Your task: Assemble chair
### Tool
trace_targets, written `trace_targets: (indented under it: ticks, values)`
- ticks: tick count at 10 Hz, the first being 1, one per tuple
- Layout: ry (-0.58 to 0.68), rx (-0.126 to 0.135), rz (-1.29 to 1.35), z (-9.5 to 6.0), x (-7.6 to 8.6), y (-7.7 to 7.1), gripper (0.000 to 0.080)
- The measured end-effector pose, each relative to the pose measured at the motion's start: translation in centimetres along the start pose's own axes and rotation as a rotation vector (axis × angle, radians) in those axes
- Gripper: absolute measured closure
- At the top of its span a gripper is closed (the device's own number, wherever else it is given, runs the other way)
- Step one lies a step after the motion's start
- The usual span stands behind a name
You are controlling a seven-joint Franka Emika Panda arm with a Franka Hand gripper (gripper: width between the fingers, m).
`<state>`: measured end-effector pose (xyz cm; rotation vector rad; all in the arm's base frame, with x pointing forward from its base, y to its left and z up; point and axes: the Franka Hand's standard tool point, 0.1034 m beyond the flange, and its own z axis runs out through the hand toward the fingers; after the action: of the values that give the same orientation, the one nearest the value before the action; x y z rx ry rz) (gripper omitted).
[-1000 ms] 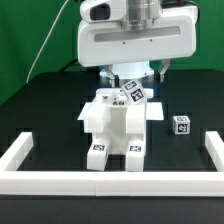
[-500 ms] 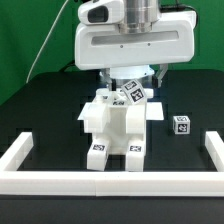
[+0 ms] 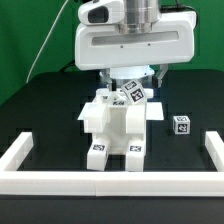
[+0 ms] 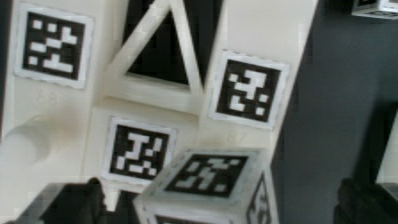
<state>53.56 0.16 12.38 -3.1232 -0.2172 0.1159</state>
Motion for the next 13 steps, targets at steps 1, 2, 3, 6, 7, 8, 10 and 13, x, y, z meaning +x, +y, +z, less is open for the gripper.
trace_targets:
  ticks: [1, 2, 3, 6, 7, 8, 10, 13]
  values:
    - [0.0, 0.0, 0.0, 0.0, 0.0, 0.0, 0.015]
    - [0.0, 0.0, 0.0, 0.0, 0.0, 0.0, 0.015]
    - [0.0, 0.0, 0.0, 0.0, 0.0, 0.0, 0.015]
    - [0.0, 0.0, 0.0, 0.0, 0.0, 0.0, 0.016]
    - [0.0, 0.0, 0.0, 0.0, 0.0, 0.0, 0.016]
    - [0.0, 0.0, 0.0, 0.0, 0.0, 0.0, 0.0341]
    - [0.004, 0.001, 0.0, -0.19, 0.09, -0.03, 0.0505]
    - [0.004, 0.001, 0.0, -0.2, 0.1, -0.03, 0.0509]
